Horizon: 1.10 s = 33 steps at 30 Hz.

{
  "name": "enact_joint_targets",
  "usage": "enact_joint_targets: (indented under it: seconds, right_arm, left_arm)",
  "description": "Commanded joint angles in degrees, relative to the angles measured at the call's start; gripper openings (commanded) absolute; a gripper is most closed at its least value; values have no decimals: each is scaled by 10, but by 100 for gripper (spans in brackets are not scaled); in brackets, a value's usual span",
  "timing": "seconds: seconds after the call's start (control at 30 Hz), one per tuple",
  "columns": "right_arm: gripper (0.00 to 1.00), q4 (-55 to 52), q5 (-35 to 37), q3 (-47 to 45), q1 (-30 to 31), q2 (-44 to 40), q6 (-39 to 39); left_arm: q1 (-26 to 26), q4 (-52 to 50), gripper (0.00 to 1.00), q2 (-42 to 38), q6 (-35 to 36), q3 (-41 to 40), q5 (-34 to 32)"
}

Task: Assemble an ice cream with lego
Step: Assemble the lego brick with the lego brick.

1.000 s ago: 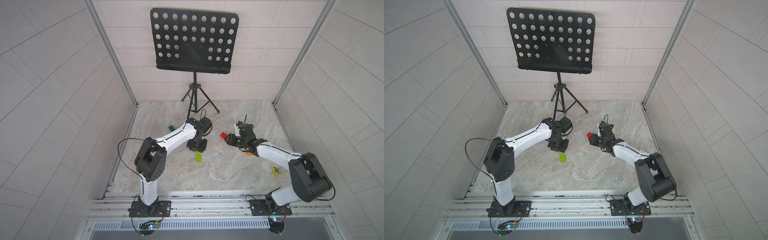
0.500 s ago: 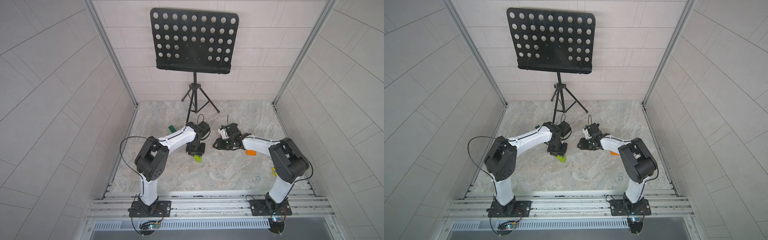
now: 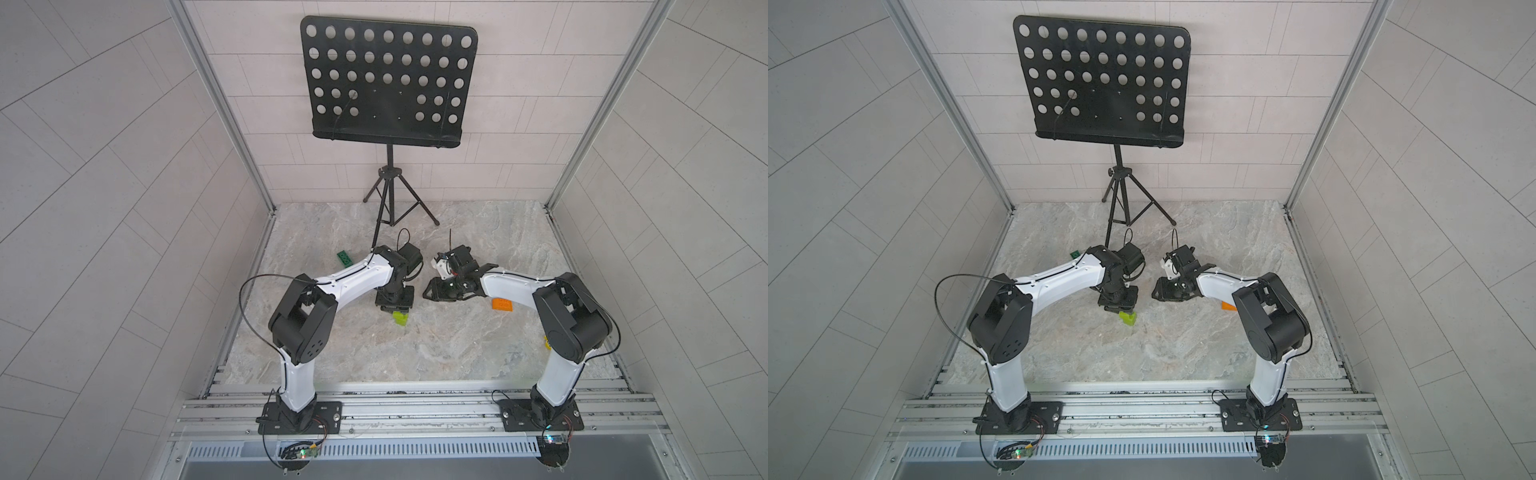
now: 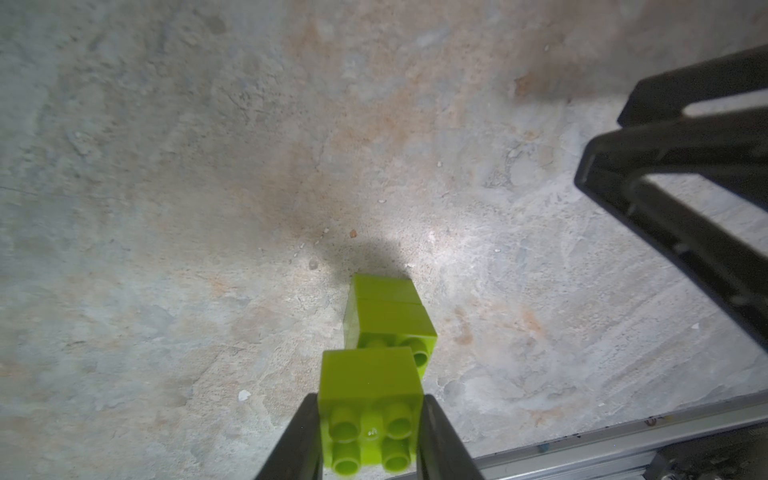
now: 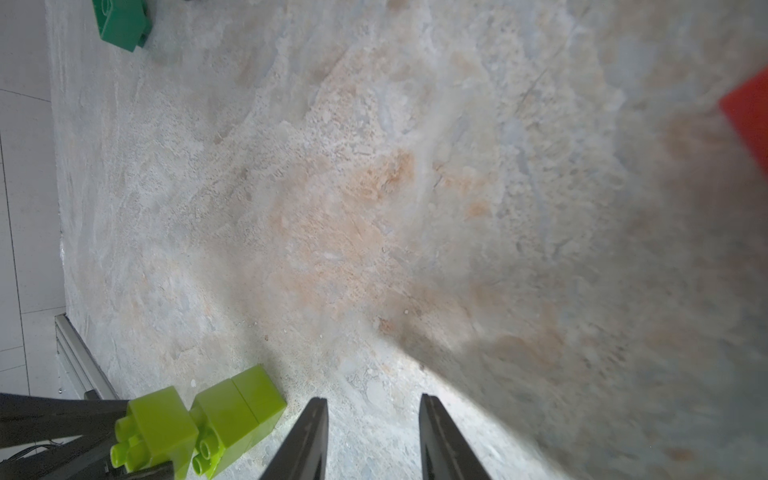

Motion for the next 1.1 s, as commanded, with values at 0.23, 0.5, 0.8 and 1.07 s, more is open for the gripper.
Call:
enact_joint_targets:
  seconds: [0.23,0.5,0.8,1.07]
  right_arm:
    - [41,-19,-3,11,3,16,-10]
    - [41,-21,-6,14,3,21,-11]
    - [41,-23,-10,16,4,23,-12]
    - [41,-24,-11,18,4,26,-13]
  left_arm:
    - [-20,-29,19,-1,63,20,6]
    - [-21,-25,20,9,79,28,2]
    - [-21,-32,20,34,91,36,-9]
    - [-21,-27,20,38,85,29,-17]
